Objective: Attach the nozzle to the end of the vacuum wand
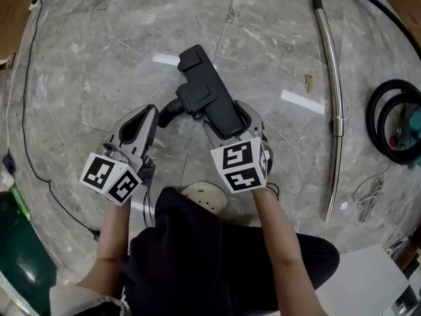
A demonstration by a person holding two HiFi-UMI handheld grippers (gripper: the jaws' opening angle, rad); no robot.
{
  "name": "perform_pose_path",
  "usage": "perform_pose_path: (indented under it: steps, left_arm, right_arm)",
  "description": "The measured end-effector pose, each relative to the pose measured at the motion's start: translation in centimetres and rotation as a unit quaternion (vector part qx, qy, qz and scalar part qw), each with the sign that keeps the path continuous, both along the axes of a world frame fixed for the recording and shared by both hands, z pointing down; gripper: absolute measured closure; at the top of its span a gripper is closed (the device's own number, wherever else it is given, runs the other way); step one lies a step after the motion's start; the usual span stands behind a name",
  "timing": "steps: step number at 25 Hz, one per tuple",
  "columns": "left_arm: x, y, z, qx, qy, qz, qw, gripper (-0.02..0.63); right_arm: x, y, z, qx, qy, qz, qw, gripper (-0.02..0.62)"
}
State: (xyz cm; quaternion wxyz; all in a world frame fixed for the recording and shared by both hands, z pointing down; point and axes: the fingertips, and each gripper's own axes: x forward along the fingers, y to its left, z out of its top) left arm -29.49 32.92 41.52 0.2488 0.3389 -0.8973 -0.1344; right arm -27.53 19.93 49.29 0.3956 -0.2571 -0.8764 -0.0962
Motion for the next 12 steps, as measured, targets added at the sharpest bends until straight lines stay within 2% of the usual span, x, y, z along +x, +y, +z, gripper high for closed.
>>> perform_pose_path:
  steps: [6, 9, 12]
  left_arm:
    - [-0.4, -4.4, -0.3, 0.011, -0.006, 0.054, 0.9984, 0.598]
    - [-0.6, -7.8, -0.3, 0.019, -0.01, 0.099, 0.9948, 0.598]
    - [0.0, -11.9, 0.0, 0.025, -0.01, 0.155, 0.9875, 0.598]
  right_arm:
    - [0.7, -6.4, -1.8, -0.01, -0.005, 0.019, 1.0, 0.232]
    - [3.2, -10.3, -2.2, 0.006, 0.008, 0.017, 1.0, 0.232]
    - [7.0, -14.6, -2.8, 0.016, 0.027, 0.035, 0.999, 0.232]
